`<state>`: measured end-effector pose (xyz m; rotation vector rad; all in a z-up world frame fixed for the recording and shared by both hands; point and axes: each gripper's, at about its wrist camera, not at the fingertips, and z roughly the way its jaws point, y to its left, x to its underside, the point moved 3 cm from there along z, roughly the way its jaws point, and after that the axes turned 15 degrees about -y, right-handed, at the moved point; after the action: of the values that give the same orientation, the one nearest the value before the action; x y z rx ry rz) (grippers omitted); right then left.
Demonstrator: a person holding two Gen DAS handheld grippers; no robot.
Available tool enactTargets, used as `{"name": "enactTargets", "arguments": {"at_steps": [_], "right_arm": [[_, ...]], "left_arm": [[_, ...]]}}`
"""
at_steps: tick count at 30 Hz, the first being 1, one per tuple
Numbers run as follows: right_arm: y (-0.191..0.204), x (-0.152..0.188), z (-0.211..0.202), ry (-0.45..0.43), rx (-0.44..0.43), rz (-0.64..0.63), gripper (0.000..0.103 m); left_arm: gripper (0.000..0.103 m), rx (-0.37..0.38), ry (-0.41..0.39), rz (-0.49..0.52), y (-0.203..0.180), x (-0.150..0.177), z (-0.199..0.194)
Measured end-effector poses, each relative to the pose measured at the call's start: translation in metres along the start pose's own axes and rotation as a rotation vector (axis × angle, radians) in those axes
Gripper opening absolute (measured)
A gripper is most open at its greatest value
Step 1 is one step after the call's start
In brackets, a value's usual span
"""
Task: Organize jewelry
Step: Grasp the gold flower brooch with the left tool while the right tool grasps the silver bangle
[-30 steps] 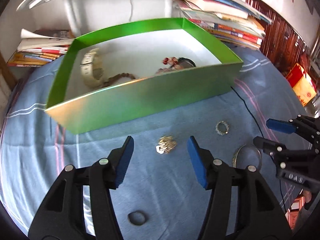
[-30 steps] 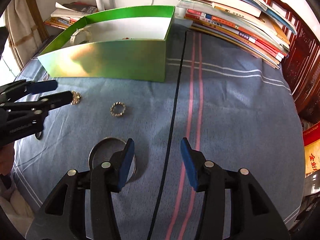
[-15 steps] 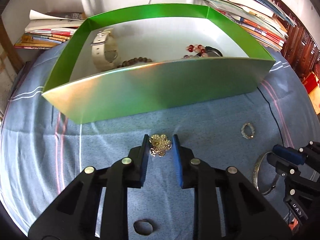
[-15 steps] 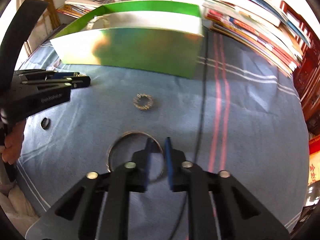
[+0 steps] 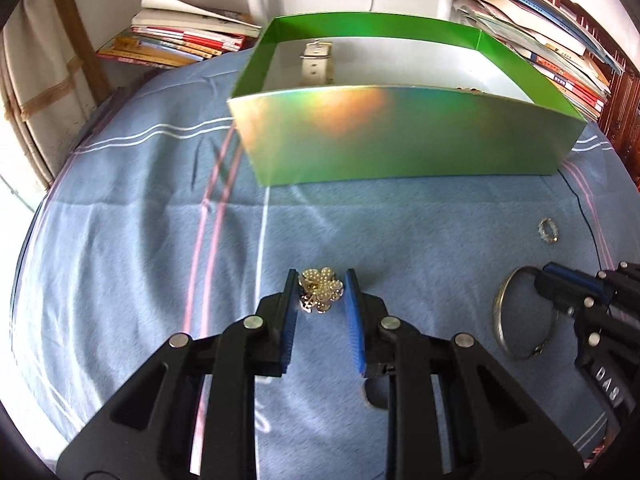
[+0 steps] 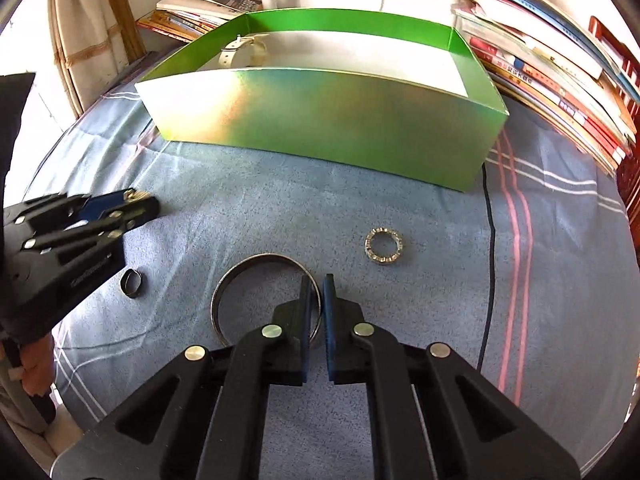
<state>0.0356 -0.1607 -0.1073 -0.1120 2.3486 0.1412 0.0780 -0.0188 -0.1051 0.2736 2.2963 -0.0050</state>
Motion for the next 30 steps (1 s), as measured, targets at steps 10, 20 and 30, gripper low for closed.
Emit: {"name": "enactTargets", "arguments": {"at_steps": [10,20,30], "right_arm": [[0.017,0.006,-0.008,0.025,-0.075,-0.033,0.011],[0.018,-0.004,0.006,-0.014,-0.033,-0.032,0.012],[-0.008,-0.005,0.005,-0.018,0.068,0.022,0.009]], "left_arm": [[0.023,0.01,0.003,-0.017,0.007,0.006,-0.007],[0.033,0.005,0.001,-0.02,0.008,0.006,-0.008],[0.041,0.018,0.008,-0.037,0.015,0.006,-0.006]]}}
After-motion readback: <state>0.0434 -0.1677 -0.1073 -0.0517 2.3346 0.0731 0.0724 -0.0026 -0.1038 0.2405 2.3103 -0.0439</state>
